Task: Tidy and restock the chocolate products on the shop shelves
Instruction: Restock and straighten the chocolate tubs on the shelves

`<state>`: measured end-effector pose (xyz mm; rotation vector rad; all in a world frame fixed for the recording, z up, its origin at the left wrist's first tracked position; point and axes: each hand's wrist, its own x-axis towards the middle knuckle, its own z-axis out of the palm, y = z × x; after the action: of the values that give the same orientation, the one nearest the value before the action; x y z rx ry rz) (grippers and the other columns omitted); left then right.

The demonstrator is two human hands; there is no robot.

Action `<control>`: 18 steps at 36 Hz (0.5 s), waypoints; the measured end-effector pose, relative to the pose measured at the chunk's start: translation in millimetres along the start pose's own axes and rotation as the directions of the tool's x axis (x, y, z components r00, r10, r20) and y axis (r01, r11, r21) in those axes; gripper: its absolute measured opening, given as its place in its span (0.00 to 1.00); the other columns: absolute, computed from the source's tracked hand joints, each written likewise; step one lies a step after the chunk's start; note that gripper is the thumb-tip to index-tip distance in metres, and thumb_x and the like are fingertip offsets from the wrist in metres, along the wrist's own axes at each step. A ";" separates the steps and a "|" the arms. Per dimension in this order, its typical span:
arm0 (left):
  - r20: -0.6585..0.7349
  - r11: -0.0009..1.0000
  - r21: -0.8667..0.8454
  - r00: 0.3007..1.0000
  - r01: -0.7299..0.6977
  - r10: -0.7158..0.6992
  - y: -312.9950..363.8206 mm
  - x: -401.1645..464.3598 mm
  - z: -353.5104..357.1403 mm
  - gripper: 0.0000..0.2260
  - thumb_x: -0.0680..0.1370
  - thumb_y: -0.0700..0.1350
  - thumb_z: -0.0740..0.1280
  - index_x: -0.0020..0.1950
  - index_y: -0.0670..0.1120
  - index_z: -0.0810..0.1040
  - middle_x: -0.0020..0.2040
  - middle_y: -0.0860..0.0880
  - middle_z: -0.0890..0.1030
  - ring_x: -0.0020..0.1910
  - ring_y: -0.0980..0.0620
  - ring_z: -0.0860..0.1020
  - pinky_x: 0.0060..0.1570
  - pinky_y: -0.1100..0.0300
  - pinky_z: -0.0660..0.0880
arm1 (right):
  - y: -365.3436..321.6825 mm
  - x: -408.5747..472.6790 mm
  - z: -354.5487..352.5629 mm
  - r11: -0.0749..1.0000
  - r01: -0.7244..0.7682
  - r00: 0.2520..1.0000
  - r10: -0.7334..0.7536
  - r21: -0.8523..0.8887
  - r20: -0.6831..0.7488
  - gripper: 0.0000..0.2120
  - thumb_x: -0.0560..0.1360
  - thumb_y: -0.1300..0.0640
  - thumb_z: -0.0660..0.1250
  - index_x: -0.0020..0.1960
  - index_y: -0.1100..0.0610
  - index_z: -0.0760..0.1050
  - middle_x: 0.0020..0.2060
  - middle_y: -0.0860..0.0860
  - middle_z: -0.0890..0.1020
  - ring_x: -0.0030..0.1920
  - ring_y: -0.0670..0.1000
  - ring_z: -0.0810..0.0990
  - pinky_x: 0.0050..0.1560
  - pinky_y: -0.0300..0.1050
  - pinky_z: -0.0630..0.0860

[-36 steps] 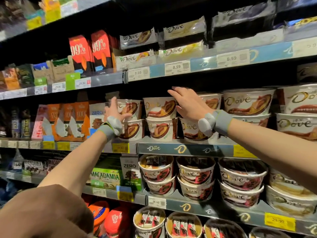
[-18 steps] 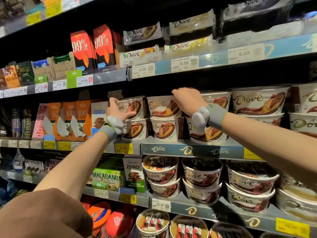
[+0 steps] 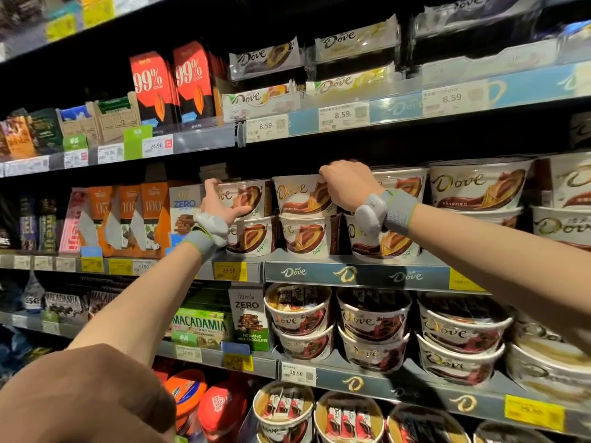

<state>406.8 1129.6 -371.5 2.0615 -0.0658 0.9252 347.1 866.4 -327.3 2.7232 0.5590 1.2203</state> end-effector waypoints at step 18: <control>-0.085 0.981 0.045 0.980 0.186 -0.182 9.4 -32.9 -14.0 0.28 0.73 0.47 0.72 0.67 0.37 0.65 0.63 0.38 0.73 0.63 0.41 0.72 0.61 0.53 0.68 | -7.1 -50.0 -0.7 0.972 0.215 0.975 -0.209 0.090 -0.070 0.17 0.74 0.62 0.64 0.62 0.63 0.71 0.58 0.58 0.75 0.59 0.59 0.72 0.61 0.50 0.68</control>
<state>371.4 1124.8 -380.8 2.0360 0.1918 0.9021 314.0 854.3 -363.5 2.6246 0.9133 1.2536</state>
